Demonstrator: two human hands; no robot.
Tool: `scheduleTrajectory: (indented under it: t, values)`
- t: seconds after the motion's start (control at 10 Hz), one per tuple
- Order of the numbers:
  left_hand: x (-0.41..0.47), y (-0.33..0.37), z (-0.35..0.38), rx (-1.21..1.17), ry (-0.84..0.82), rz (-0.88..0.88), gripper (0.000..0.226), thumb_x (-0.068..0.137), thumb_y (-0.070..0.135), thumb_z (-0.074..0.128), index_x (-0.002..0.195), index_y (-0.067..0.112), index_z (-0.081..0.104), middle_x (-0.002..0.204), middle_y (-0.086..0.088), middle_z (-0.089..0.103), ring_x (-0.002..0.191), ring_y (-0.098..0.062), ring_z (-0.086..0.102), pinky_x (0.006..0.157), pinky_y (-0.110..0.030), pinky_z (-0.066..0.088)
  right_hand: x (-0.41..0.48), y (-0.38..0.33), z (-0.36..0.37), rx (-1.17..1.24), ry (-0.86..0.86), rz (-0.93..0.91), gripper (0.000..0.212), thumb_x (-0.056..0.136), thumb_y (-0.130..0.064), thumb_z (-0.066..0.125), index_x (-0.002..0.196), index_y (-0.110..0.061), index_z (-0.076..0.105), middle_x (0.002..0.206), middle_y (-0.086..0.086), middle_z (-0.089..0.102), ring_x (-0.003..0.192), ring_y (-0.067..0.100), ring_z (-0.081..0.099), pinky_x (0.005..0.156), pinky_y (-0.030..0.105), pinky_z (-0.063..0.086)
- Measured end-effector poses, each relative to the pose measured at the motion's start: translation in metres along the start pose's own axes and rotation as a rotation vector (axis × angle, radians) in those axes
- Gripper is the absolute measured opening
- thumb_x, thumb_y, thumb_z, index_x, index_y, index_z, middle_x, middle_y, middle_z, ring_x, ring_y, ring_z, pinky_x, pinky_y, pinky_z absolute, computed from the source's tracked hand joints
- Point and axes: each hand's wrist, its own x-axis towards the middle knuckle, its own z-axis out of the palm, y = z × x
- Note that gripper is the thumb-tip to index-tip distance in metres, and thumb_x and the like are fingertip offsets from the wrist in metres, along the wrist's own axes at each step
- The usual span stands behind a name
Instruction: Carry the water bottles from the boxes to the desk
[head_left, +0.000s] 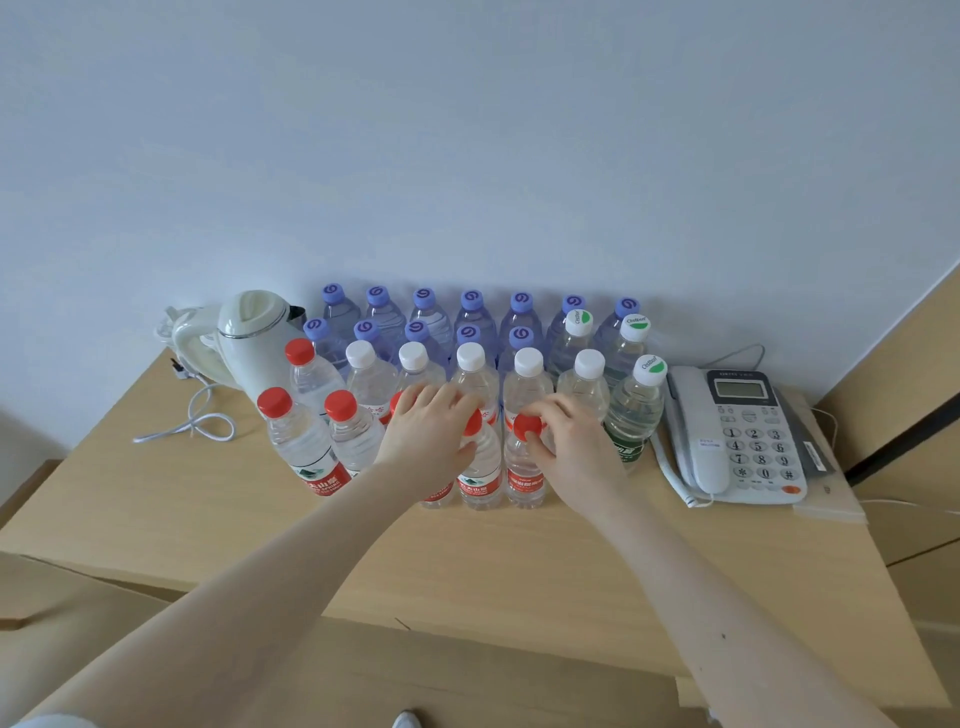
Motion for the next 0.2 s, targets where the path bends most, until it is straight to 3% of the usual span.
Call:
scheduleTrajectory:
  t: [0.2]
  values:
    - [-0.0074, 0.0027, -0.0046, -0.173, 0.063, -0.070, 0.056, 0.093, 0.036, 0.057, 0.144, 0.025, 0.037, 0.141, 0.005, 0.045, 0.136, -0.019, 0.033, 0.118, -0.032, 0.002, -0.0084, 0.0020, -0.0024, 0.024, 0.019, -0.019, 0.032, 0.091, -0.021, 0.063, 0.121, -0.010, 0.060, 0.120, 0.004, 0.058, 0.111, 0.025, 0.053, 0.092, 0.039, 0.046]
